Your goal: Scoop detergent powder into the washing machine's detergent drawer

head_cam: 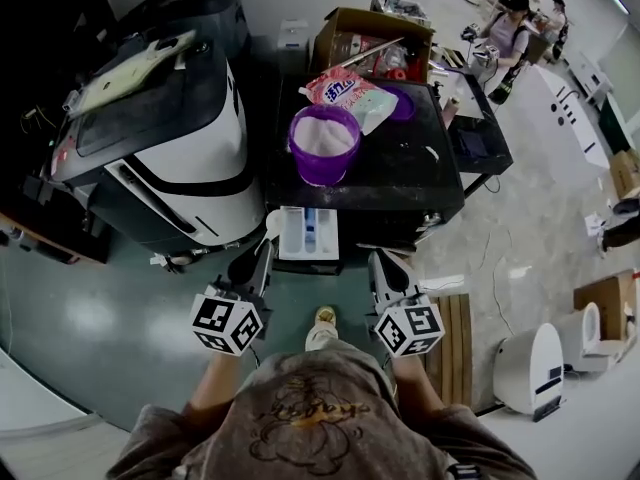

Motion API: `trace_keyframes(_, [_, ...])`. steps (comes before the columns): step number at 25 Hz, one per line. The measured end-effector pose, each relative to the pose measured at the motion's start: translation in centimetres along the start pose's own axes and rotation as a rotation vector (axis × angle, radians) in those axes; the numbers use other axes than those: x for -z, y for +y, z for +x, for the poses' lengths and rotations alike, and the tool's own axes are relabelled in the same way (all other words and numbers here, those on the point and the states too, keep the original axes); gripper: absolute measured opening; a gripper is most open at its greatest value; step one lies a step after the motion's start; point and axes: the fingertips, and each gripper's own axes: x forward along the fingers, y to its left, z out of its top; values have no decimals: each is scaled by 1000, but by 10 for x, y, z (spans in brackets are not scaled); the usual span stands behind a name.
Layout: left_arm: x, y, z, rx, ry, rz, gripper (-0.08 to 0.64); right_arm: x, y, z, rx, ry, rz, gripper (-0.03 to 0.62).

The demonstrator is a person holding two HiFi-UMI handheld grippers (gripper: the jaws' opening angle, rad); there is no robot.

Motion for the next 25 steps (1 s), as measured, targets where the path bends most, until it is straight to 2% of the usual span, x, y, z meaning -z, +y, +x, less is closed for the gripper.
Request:
trace_keyframes(7, [-14,11,62,-43,-21,-11,25,-21,-42,50,-46,16,-16,3])
trace_keyframes(14, [-25,22,96,-61,-28,-4,25,-30,-62,78,-78,29,-15,3])
trace_keyframes(25, [-48,48,136,-9,-29,43,25,-42,-78,104,-22,2,12,3])
